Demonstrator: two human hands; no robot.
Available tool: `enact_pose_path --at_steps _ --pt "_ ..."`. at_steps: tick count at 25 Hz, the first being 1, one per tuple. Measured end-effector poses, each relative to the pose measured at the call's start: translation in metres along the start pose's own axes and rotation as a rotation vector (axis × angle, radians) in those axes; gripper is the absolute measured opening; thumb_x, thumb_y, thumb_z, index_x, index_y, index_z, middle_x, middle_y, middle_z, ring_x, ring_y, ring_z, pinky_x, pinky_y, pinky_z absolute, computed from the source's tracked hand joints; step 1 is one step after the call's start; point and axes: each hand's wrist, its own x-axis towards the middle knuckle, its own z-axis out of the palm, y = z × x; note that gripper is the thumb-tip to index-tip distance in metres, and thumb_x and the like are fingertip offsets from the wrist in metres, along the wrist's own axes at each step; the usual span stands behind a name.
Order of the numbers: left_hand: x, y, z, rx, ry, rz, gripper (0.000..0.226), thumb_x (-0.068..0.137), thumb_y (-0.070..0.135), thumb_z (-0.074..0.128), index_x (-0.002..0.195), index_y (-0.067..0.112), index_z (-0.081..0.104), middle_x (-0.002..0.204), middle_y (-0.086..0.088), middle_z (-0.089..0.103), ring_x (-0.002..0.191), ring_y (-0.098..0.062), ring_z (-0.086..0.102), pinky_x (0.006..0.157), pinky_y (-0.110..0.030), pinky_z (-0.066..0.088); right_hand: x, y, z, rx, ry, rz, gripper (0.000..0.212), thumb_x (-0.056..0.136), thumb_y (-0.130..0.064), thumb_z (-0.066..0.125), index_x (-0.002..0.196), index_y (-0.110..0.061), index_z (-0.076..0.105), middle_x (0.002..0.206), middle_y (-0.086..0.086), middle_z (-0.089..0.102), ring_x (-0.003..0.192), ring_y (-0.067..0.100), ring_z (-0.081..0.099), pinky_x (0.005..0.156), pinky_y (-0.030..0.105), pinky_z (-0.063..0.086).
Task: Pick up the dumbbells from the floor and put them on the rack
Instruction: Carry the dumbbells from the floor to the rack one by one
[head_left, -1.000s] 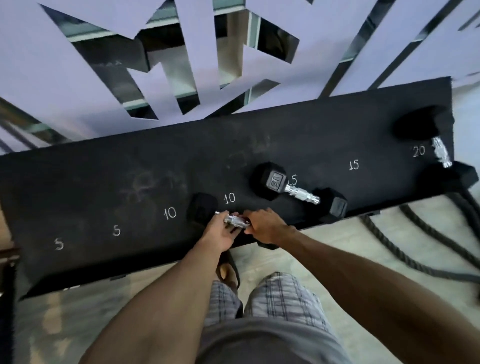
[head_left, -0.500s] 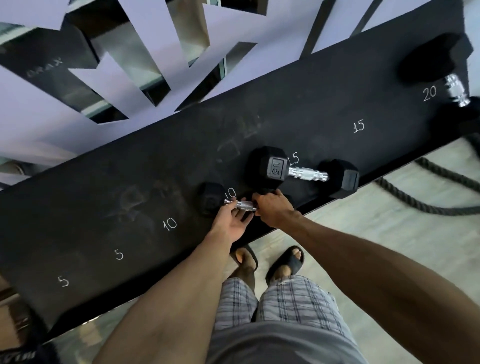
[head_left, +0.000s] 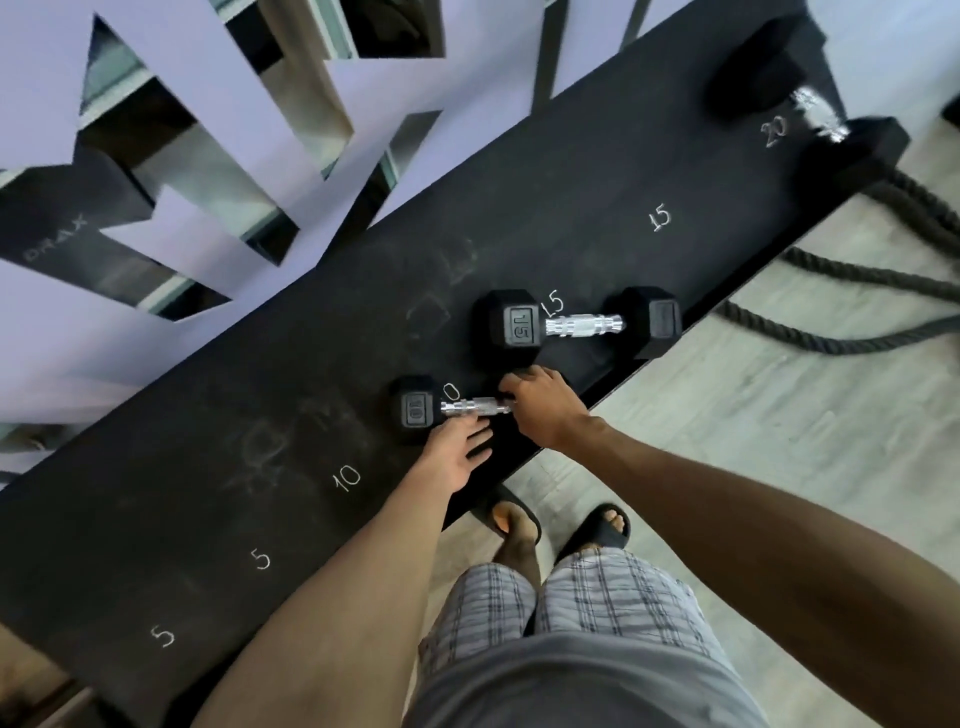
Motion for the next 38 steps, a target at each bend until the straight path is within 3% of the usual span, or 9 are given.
enact_pose_path --at_steps 6,9,12,16,21,27,32,36,38 --pt "-0.022 -0.006 0.019 0.967 0.134 0.137 0.024 0.096 0.015 0.042 0.103 0.007 0.064 0.102 -0.014 0.069 0.092 -0.029 0.068 0.089 -0.041 0.054 -0.091 0.019 0.009 0.189 0.248 0.145 0.034 0.089 -0.011 0.047 0.122 -0.017 0.058 0.120 0.006 0.061 0.114 0.029 0.052 0.093 0.041 0.043" --pt "-0.018 -0.026 0.033 1.448 0.156 0.263 0.038 0.076 0.020 0.037 0.096 0.006 0.067 0.105 -0.017 0.072 0.095 -0.035 0.069 0.088 -0.045 0.057 -0.146 0.037 0.030 0.297 0.122 0.298 0.033 0.092 -0.010 0.041 0.121 -0.015 0.055 0.117 0.012 0.064 0.105 0.034 0.059 0.087 0.041 0.049" --pt "-0.033 -0.063 0.062 1.762 0.063 0.322 0.030 0.082 0.026 0.040 0.101 0.018 0.063 0.112 -0.010 0.066 0.106 -0.033 0.062 0.095 -0.048 0.051 -0.208 0.059 0.064 0.413 -0.049 0.467 0.029 0.093 -0.012 0.042 0.120 -0.009 0.054 0.117 0.018 0.063 0.102 0.036 0.060 0.081 0.038 0.049" --pt "-0.064 -0.140 0.123 2.063 -0.162 0.423 0.027 0.092 0.024 0.044 0.108 0.012 0.062 0.120 -0.014 0.065 0.111 -0.033 0.061 0.094 -0.038 0.050 -0.314 0.087 0.118 0.582 -0.032 0.651 0.025 0.092 -0.011 0.046 0.114 -0.003 0.057 0.114 0.021 0.064 0.106 0.038 0.058 0.079 0.037 0.047" --pt "-0.086 -0.247 0.195 2.409 -0.409 0.496 0.027 0.096 0.022 0.047 0.114 0.007 0.061 0.120 -0.016 0.065 0.112 -0.032 0.061 0.094 -0.036 0.048 -0.438 0.097 0.183 0.813 0.136 0.935 0.028 0.092 -0.015 0.044 0.111 -0.008 0.061 0.112 0.019 0.067 0.102 0.037 0.062 0.084 0.041 0.053" --pt "-0.132 -0.409 0.277 2.793 -0.862 0.609 0.024 0.096 0.021 0.048 0.113 0.009 0.060 0.120 -0.013 0.066 0.111 -0.031 0.061 0.090 -0.034 0.046 -0.576 0.070 0.265 1.163 0.364 1.314 0.025 0.092 -0.013 0.042 0.105 -0.005 0.063 0.109 0.017 0.068 0.101 0.036 0.062 0.084 0.041 0.052" --pt "-0.148 -0.525 0.310 2.992 -1.240 0.560 0.023 0.094 0.019 0.049 0.110 0.009 0.062 0.117 -0.016 0.068 0.105 -0.031 0.063 0.088 -0.035 0.049 -0.636 0.040 0.306 1.467 0.501 1.612 0.026 0.091 -0.009 0.044 0.108 -0.005 0.063 0.113 0.017 0.067 0.105 0.034 0.061 0.086 0.037 0.050" --pt "-0.161 -0.611 0.325 3.176 -1.497 0.513 0.032 0.099 0.016 0.045 0.125 0.001 0.058 0.133 -0.016 0.058 0.122 -0.031 0.056 0.099 -0.035 0.042 -0.672 0.019 0.331 1.707 0.543 1.824 0.024 0.088 -0.012 0.048 0.106 -0.013 0.064 0.114 0.011 0.067 0.106 0.029 0.062 0.086 0.034 0.048" --pt "-0.169 -0.645 0.335 3.270 -1.585 0.481 0.032 0.100 0.017 0.045 0.124 0.000 0.058 0.131 -0.017 0.059 0.118 -0.031 0.057 0.096 -0.036 0.044 -0.694 0.012 0.335 1.812 0.577 1.899 0.023 0.085 -0.015 0.053 0.106 -0.015 0.063 0.113 0.009 0.067 0.106 0.028 0.062 0.087 0.033 0.048"
